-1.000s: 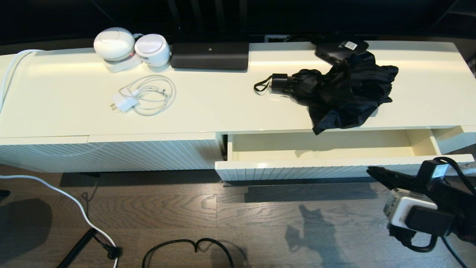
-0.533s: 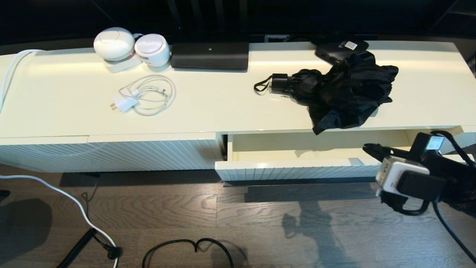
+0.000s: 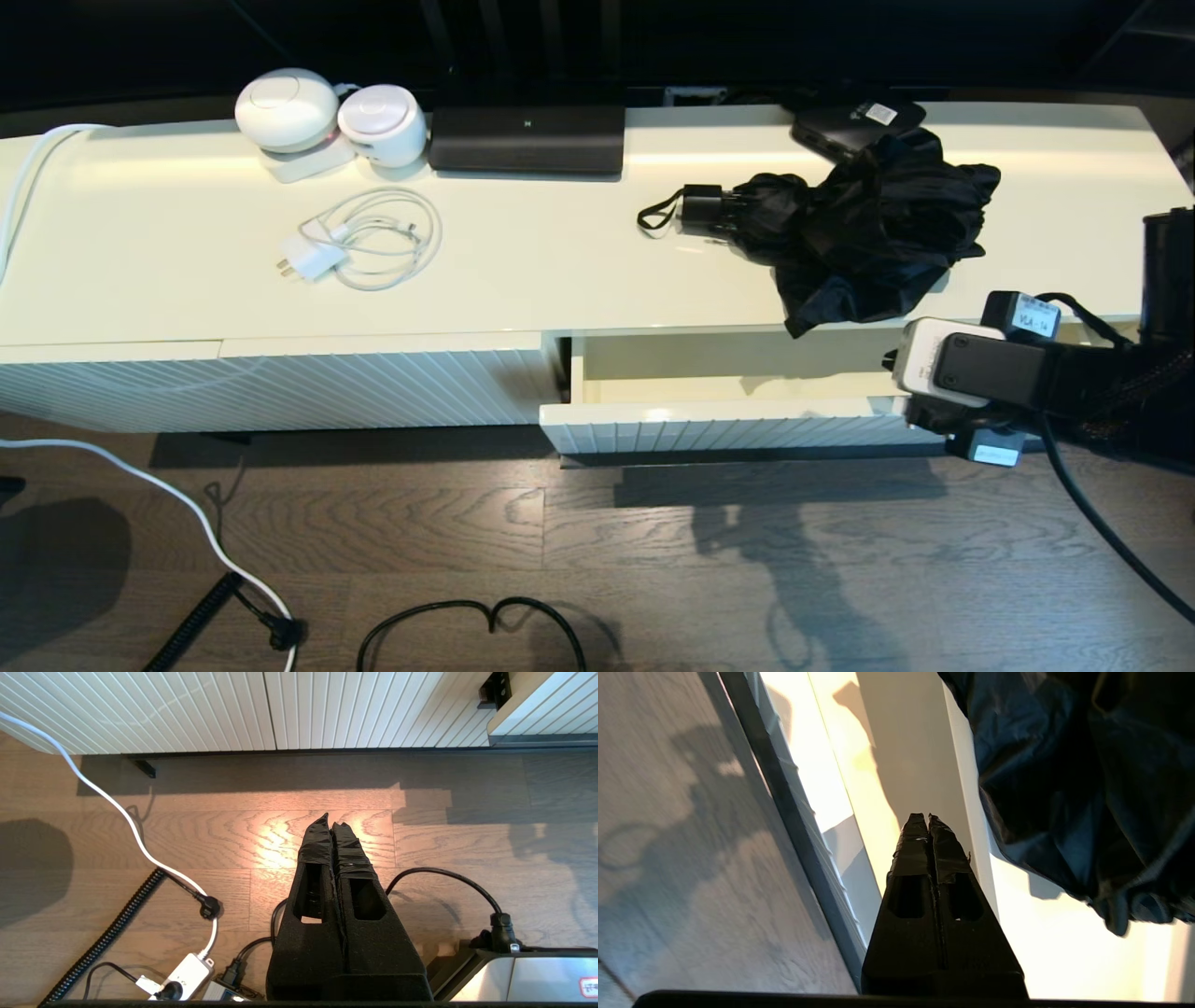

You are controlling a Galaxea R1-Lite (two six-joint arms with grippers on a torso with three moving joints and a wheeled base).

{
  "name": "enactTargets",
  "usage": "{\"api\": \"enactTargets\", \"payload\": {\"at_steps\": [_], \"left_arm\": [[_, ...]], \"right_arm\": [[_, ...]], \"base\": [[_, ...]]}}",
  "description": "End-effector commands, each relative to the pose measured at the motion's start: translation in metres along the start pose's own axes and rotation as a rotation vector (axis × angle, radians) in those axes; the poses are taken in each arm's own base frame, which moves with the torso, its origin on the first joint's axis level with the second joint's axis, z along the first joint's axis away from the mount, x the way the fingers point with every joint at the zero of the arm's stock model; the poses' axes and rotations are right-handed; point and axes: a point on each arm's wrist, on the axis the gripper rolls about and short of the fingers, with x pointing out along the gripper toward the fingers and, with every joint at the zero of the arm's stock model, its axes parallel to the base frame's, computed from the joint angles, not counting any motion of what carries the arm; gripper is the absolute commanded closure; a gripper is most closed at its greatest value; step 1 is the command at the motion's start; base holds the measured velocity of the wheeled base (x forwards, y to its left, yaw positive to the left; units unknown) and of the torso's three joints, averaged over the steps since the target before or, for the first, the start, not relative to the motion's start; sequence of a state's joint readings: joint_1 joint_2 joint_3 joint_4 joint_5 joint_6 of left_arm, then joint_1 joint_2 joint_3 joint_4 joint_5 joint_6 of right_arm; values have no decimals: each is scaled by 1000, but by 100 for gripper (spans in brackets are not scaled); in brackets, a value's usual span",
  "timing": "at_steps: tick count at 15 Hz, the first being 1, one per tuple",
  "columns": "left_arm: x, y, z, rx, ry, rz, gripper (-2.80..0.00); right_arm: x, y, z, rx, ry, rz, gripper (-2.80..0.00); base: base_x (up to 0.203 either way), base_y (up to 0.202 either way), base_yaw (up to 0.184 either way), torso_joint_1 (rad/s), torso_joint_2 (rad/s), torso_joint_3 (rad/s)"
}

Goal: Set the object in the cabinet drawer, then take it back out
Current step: Open the drawer

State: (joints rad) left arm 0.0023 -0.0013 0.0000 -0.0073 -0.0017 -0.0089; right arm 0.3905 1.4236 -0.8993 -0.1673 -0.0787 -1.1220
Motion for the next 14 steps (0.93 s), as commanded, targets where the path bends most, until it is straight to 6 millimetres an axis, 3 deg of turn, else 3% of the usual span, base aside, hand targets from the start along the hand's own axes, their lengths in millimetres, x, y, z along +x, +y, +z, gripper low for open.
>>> {"api": "enactTargets", "payload": {"at_steps": [1,9,14], "left_arm": [[0,0,0,0,-2,1,0],[0,0,0,0,-1,-1,0],[0,0,0,0,-1,1,0]], "right_arm": [[12,1,5,4,-1,30,0],[53,7,12,-12,-13,24,0],[61,7,13,-23,-9,27,0]], "base": [[0,0,0,0,0,0],[0,0,0,0,0,0],[0,0,0,0,0,0]]}}
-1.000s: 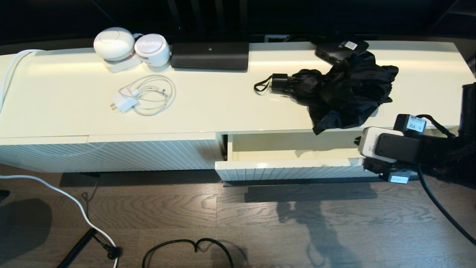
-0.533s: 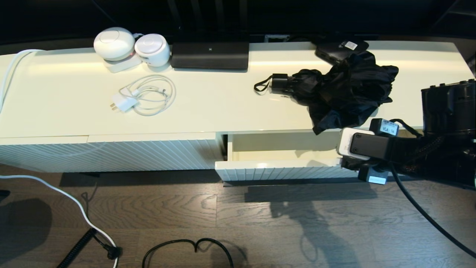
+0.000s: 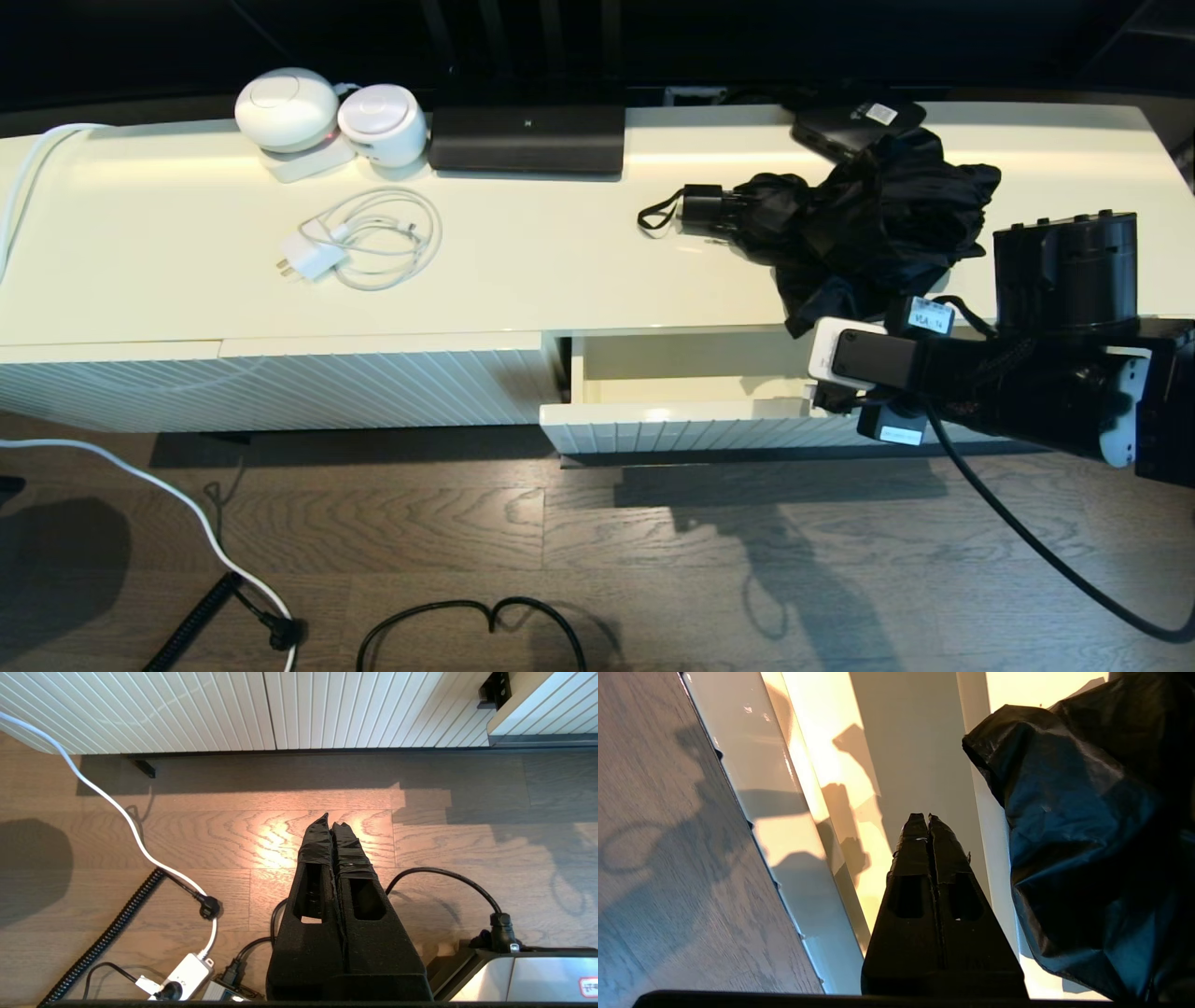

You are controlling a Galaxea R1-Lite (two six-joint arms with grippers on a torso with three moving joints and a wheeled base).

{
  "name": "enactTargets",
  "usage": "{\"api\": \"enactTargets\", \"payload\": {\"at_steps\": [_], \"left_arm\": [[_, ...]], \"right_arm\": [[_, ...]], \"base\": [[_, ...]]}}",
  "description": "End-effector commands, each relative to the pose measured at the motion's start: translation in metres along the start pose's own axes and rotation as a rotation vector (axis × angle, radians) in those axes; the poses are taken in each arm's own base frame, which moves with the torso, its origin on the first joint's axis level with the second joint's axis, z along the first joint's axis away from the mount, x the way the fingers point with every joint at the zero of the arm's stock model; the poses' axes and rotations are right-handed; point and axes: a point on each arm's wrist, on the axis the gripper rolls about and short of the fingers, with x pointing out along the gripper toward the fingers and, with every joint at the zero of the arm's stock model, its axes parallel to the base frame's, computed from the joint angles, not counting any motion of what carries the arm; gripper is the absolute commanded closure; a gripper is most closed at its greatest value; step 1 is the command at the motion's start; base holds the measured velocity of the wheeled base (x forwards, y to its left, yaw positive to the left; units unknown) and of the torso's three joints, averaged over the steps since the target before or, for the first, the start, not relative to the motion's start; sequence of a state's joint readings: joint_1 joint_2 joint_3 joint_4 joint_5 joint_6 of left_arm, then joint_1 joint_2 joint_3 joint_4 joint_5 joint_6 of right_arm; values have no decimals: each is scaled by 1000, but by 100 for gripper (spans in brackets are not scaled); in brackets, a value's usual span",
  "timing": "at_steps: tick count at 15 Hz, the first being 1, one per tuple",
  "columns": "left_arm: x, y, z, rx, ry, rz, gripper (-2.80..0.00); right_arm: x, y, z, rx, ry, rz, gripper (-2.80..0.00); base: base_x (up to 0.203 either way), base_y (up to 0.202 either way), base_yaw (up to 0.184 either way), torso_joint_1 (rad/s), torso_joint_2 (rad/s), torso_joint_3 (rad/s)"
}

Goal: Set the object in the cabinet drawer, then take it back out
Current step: Open the drawer

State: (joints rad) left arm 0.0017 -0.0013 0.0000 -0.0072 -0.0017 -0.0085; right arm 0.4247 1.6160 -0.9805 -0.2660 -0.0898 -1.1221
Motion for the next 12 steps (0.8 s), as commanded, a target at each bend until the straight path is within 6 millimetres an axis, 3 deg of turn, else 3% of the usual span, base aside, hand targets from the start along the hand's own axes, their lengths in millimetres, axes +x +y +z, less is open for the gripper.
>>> {"api": "enactTargets", "payload": {"at_steps": [1,7,12], "left_arm": [[0,0,0,0,-2,1,0],[0,0,0,-1,-2,0,0],[0,0,0,-1,-2,0,0]], "right_arm": [[7,2,-1,-27,8,12,0],[13,-5,-3,-47,-1,-39,0],[9,-1,-6,-79,11,-19,0]], "base": [[0,0,0,0,0,0],[0,0,0,0,0,0],[0,0,0,0,0,0]]}}
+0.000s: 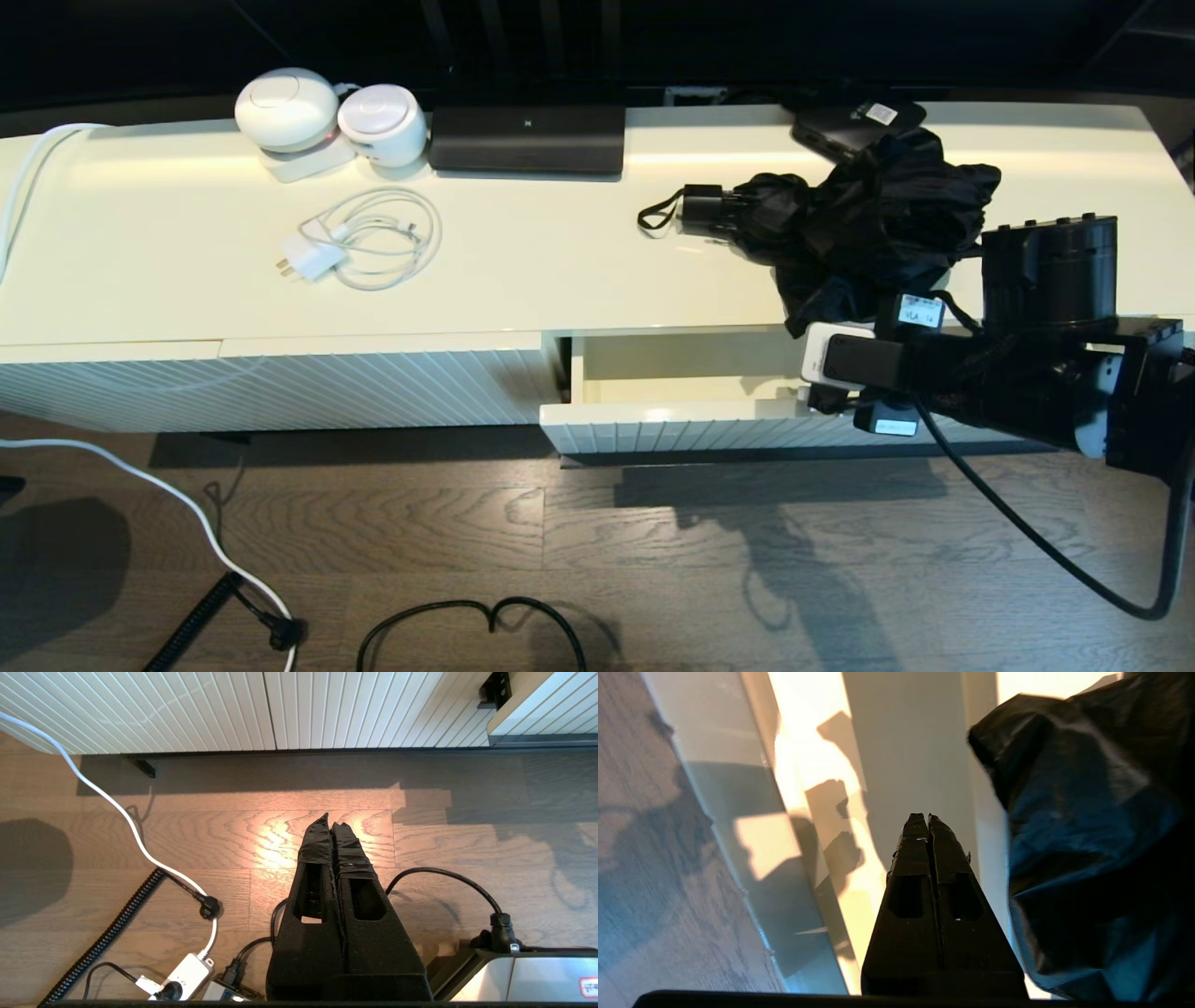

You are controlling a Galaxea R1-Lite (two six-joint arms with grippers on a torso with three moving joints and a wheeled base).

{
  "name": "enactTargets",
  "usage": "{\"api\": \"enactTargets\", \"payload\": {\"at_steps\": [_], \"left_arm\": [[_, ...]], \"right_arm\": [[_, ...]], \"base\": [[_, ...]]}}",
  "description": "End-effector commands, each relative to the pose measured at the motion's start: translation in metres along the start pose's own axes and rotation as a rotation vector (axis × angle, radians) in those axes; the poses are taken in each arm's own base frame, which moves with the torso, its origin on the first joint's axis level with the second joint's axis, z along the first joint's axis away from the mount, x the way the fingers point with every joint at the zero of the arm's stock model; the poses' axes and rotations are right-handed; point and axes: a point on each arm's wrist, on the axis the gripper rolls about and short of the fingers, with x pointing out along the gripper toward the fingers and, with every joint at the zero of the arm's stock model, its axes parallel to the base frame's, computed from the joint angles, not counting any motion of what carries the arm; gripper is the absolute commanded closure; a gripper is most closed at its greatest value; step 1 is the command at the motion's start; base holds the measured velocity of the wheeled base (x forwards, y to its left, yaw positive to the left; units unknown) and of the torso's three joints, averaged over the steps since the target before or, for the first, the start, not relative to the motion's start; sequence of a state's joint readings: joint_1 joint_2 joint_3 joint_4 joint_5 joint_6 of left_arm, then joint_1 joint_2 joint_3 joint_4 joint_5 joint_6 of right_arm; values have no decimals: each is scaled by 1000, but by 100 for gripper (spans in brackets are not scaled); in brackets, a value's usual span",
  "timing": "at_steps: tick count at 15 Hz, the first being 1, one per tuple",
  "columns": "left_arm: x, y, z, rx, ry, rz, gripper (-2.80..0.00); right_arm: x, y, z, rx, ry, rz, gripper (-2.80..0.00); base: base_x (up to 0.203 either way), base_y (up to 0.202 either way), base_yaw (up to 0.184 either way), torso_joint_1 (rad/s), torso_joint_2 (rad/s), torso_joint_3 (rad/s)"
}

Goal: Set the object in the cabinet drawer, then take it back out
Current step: Open the drawer

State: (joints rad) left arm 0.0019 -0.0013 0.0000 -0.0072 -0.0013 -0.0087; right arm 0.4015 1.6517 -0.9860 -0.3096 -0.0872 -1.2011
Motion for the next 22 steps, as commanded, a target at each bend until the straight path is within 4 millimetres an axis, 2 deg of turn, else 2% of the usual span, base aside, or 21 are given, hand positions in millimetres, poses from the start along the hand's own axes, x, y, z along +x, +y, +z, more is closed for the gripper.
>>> {"api": "enactTargets", "payload": {"at_steps": [1,6,11,16,22], "left_arm": [[0,0,0,0,-2,1,0],[0,0,0,0,-2,-1,0],[0,0,0,1,-2,-1,0],[0,0,0,0,-2,-1,0],[0,0,0,0,-2,1,0]], "right_arm": [[-2,4,-1,-12,8,21,0],[-11,12,-2,-21,28,98,0],[-33,25,3,-38,25,197,0],[-49,58,-7,-9,50,291,0],[-63,81,-21,9,97,343,0]], "base": [[0,0,0,0,0,0],[0,0,0,0,0,0],[0,0,0,0,0,0],[0,0,0,0,0,0],[0,0,0,0,0,0]]}}
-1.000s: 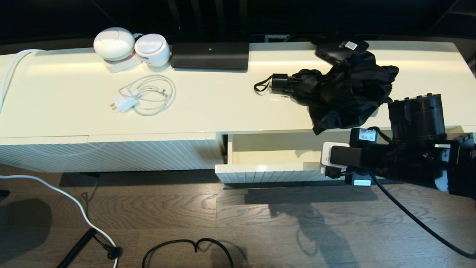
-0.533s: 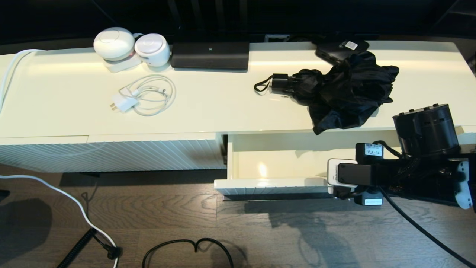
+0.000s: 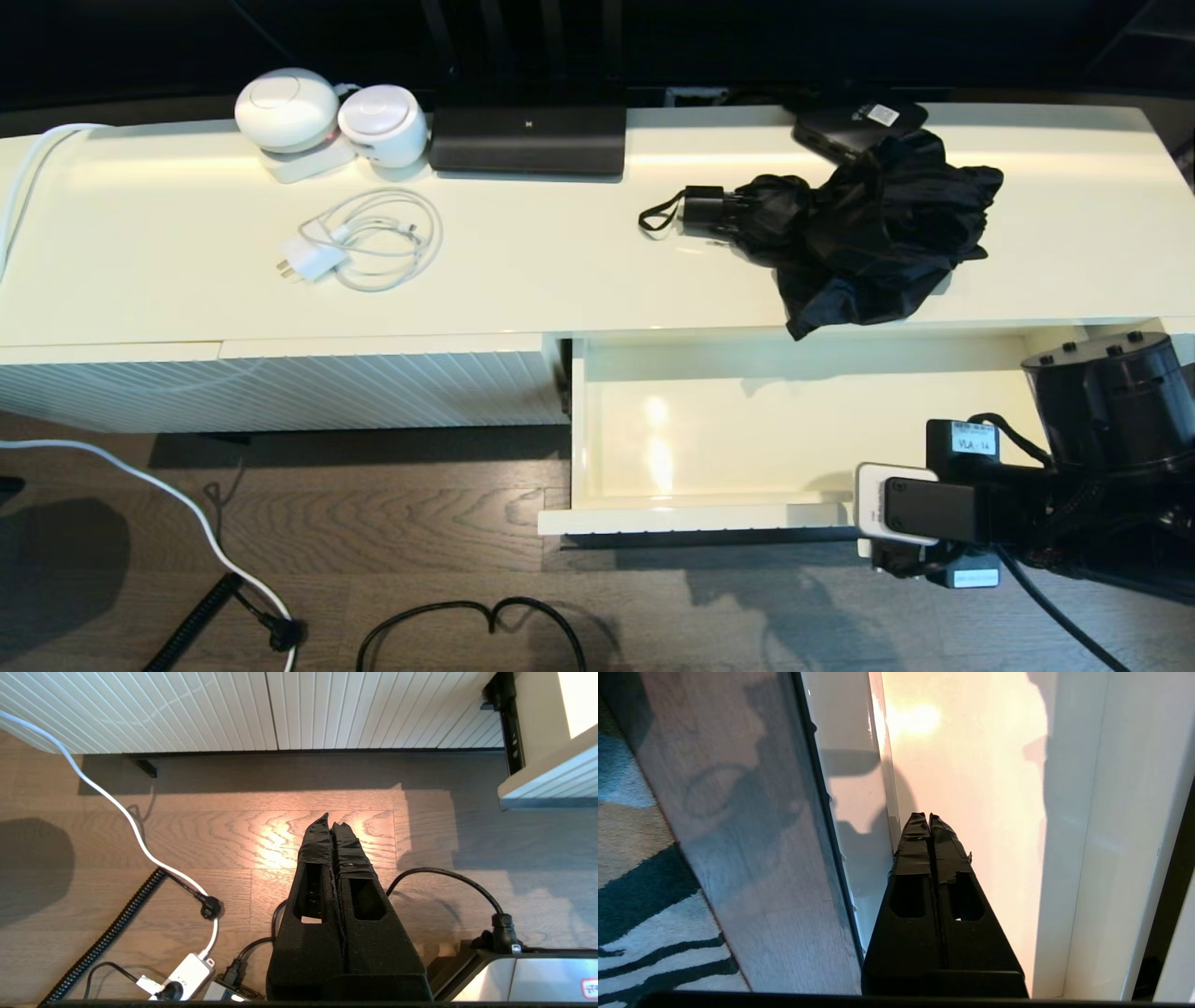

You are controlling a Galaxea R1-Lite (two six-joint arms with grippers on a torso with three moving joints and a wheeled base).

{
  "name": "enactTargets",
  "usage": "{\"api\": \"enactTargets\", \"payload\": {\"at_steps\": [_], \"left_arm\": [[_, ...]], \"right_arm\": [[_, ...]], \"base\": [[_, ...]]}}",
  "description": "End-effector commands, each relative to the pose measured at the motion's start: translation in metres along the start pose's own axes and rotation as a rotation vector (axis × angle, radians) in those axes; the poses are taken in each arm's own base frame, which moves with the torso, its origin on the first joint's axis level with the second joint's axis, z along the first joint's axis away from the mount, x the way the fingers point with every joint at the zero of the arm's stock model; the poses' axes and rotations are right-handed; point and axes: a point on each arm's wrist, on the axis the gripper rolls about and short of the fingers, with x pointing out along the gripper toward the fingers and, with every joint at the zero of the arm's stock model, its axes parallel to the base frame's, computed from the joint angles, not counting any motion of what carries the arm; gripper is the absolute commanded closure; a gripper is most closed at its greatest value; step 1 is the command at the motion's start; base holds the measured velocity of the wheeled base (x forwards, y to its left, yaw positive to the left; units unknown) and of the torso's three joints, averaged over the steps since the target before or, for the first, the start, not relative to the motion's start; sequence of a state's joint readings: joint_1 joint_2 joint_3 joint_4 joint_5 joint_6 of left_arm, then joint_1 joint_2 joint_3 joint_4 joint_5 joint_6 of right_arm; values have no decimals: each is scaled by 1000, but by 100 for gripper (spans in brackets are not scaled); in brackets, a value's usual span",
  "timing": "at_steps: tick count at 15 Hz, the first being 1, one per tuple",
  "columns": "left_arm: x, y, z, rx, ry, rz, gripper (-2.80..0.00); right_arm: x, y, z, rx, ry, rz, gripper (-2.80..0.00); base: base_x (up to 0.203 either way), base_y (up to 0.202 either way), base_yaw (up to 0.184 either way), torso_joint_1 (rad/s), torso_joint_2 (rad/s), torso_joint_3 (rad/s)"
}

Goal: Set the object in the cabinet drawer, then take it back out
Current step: Open the drawer

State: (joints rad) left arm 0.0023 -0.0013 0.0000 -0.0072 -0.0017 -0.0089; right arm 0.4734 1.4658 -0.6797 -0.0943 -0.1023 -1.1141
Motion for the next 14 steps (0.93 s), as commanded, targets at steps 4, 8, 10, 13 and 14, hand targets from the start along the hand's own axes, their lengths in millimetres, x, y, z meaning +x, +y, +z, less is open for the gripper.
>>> {"api": "enactTargets", "payload": {"at_steps": [4,8,10,13,14], "left_arm": [[0,0,0,0,-2,0,0],[0,0,0,1,-2,-1,0],[0,0,0,0,-2,-1,0],[0,0,0,0,-2,-1,0],[0,0,0,0,-2,0,0]], "right_arm": [[-6,24,-11,-15,23,59,0],[-13,41,-16,-5,23,92,0],[-17,48,-16,-11,14,105,0],[-22,53,-18,-15,6,102,0],[-23,53,-18,-14,5,100,0]], "base": [[0,0,0,0,0,0],[0,0,0,0,0,0],[0,0,0,0,0,0],[0,0,0,0,0,0],[0,0,0,0,0,0]]}}
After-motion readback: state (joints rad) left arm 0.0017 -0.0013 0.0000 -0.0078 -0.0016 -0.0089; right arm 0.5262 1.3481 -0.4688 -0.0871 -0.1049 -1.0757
